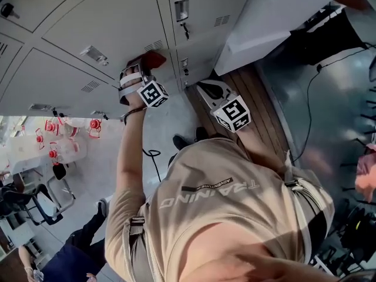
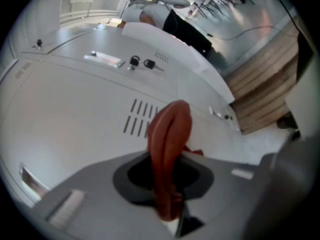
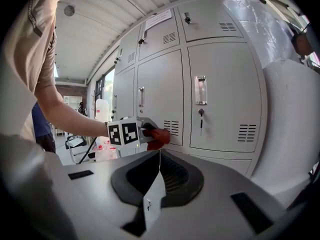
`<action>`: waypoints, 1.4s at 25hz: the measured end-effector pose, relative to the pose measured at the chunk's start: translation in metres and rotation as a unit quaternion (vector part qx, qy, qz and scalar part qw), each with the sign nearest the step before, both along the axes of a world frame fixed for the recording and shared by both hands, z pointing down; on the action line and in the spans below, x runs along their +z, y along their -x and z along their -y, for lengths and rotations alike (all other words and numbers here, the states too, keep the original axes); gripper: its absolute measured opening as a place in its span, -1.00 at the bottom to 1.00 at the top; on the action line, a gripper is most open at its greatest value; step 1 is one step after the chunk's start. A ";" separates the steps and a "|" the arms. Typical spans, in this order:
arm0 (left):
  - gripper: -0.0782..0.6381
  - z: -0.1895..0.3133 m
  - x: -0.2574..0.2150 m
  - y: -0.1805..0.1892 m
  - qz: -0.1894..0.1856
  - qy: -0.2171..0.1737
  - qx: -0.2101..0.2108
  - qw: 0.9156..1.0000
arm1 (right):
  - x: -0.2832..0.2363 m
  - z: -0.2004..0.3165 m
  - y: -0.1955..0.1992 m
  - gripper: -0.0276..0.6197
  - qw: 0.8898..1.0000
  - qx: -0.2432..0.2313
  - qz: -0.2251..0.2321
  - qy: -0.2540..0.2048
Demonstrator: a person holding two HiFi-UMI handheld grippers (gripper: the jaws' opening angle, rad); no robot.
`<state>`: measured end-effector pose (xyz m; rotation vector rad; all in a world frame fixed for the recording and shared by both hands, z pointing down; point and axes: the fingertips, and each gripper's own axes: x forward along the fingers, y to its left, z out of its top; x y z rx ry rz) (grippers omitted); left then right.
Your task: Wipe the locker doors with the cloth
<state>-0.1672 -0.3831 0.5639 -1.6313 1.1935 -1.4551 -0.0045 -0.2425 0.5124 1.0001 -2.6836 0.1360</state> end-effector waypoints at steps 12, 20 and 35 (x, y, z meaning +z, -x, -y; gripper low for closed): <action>-0.58 -0.020 -0.043 -0.010 -0.062 0.069 -0.034 0.995 | -0.015 -0.005 0.000 -0.87 1.000 -0.009 0.004 -0.028; -0.58 -0.017 -0.202 -0.034 -0.043 -0.050 -0.016 0.998 | -0.049 0.009 0.010 -0.87 0.998 -0.024 0.011 -0.061; -0.58 0.000 -0.418 -0.064 0.007 -0.209 -0.001 0.978 | -0.074 0.032 0.003 -0.87 0.997 -0.038 -0.013 -0.069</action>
